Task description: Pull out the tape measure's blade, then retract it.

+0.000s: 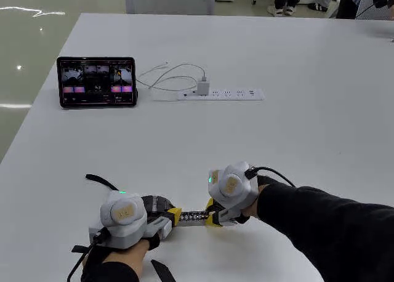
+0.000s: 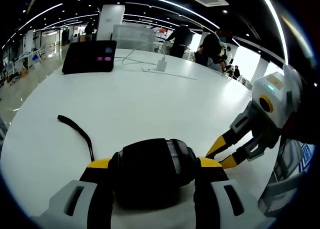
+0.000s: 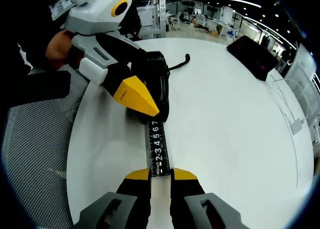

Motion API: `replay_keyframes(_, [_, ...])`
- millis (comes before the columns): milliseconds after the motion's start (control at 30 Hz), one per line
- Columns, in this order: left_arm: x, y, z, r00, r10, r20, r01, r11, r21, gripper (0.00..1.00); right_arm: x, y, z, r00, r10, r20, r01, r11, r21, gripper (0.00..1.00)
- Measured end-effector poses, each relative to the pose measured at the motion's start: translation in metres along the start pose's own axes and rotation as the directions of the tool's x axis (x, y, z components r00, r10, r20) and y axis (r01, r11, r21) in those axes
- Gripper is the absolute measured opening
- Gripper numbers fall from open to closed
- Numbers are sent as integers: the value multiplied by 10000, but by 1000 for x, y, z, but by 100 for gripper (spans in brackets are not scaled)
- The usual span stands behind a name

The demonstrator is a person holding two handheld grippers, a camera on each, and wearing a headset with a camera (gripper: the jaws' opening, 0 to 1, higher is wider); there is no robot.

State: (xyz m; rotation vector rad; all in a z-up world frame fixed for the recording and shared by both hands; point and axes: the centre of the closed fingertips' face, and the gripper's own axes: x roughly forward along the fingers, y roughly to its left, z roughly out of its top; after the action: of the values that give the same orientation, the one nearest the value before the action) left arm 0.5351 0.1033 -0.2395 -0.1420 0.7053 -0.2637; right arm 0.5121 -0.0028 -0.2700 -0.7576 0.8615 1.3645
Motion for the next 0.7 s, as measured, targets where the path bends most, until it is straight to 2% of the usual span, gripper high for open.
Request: replay_keyframes(700, [0, 0, 0, 10000, -29, 16, 29, 10000, -43, 60, 5, 1, 10, 9999, 36, 160, -38, 9999, 124, 10])
